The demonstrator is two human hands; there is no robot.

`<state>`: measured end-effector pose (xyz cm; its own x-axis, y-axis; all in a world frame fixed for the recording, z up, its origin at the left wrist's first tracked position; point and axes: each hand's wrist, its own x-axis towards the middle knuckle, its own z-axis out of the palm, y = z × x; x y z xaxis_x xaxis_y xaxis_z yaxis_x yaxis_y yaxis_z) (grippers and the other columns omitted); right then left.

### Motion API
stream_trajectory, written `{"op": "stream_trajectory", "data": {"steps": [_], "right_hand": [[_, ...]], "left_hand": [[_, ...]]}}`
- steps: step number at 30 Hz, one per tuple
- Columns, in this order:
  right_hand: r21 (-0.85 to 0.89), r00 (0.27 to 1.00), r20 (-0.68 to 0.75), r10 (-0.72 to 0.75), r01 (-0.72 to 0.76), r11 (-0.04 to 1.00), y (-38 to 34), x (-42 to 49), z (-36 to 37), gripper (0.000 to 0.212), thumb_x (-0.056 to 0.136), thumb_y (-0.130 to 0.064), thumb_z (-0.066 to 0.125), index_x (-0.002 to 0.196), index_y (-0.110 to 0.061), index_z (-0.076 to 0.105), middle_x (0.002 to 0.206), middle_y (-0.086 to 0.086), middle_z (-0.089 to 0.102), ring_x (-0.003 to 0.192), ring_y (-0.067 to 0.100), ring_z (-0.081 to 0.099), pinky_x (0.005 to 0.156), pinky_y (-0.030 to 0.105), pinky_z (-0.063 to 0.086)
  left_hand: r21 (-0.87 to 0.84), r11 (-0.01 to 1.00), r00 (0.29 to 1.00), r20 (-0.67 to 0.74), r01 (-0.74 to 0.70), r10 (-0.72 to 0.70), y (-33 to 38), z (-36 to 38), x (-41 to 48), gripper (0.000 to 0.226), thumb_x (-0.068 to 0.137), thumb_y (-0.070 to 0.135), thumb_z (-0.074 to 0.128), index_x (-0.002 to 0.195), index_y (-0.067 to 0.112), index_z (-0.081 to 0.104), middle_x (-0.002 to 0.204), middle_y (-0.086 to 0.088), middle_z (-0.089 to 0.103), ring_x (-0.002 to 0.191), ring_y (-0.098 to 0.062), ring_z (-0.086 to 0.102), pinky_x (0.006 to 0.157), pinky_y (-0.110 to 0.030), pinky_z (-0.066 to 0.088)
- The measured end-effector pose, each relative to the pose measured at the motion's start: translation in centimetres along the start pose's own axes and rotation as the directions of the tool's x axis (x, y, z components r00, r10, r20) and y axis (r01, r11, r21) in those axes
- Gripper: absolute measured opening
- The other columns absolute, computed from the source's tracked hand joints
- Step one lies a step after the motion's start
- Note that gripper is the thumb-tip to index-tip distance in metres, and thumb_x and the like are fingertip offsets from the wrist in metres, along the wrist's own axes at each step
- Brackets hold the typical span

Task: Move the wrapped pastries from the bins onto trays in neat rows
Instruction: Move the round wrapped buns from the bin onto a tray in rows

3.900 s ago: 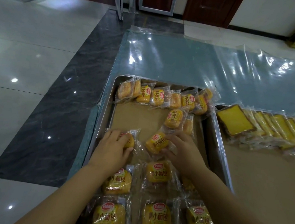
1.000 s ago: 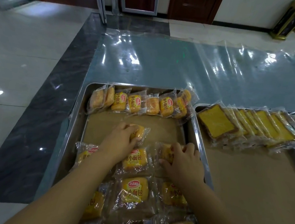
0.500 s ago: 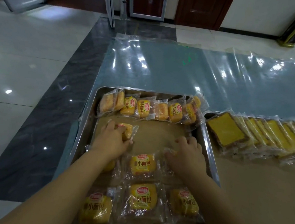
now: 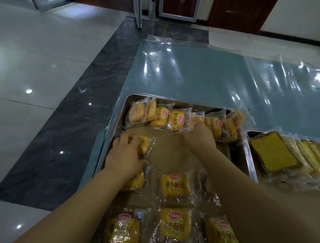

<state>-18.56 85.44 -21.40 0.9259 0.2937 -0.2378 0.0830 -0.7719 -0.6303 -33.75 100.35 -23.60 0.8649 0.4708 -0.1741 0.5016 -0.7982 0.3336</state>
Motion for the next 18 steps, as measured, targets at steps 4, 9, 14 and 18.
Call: {"op": "stream_trajectory", "data": {"steps": [4,9,14,18], "right_hand": [[0.014,1.000,-0.001,0.011,-0.011,1.000,-0.3,1.1,0.6,0.008,0.090,-0.018,0.058,0.088,-0.011,0.059,0.074,0.003,0.059,0.063,0.011,0.056,0.049,0.021,0.040],[0.185,0.989,-0.145,0.023,0.005,0.983,-0.8,0.5,-0.1,0.010,0.088,-0.010,0.056,0.090,-0.019,0.058,0.077,-0.004,0.058,0.061,0.008,0.054,0.049,0.019,0.038],[0.307,0.952,-0.307,-0.004,0.103,0.946,0.2,-1.8,-2.0,0.017,0.090,-0.015,0.057,0.089,-0.032,0.053,0.096,-0.008,0.056,0.079,0.000,0.050,0.057,0.015,0.035],[0.352,0.960,-0.276,-0.042,0.142,0.925,2.1,-3.8,-2.7,0.023,0.093,-0.015,0.052,0.085,-0.036,0.051,0.089,-0.017,0.055,0.078,-0.001,0.053,0.054,0.014,0.038]], "left_hand": [[0.023,1.000,1.000,-0.024,0.006,-0.005,0.1,0.4,0.3,0.073,0.070,0.054,0.070,0.131,0.030,0.037,0.136,-0.003,0.028,0.122,-0.026,0.030,0.094,-0.039,0.040],[-0.017,1.000,1.000,-0.030,-0.004,0.004,-0.2,0.3,0.4,0.065,0.077,0.062,0.058,0.131,0.031,0.040,0.138,-0.002,0.029,0.125,-0.025,0.030,0.097,-0.040,0.039],[0.027,0.998,0.996,-0.072,-0.049,0.050,-0.6,0.5,0.2,0.051,0.088,0.054,0.047,0.133,0.030,0.042,0.140,-0.005,0.031,0.124,-0.027,0.031,0.098,-0.040,0.037],[0.059,0.996,0.993,-0.093,-0.063,0.068,-0.6,0.8,-0.1,0.054,0.086,0.052,0.052,0.133,0.029,0.040,0.139,-0.006,0.031,0.123,-0.028,0.031,0.098,-0.040,0.037]]}}
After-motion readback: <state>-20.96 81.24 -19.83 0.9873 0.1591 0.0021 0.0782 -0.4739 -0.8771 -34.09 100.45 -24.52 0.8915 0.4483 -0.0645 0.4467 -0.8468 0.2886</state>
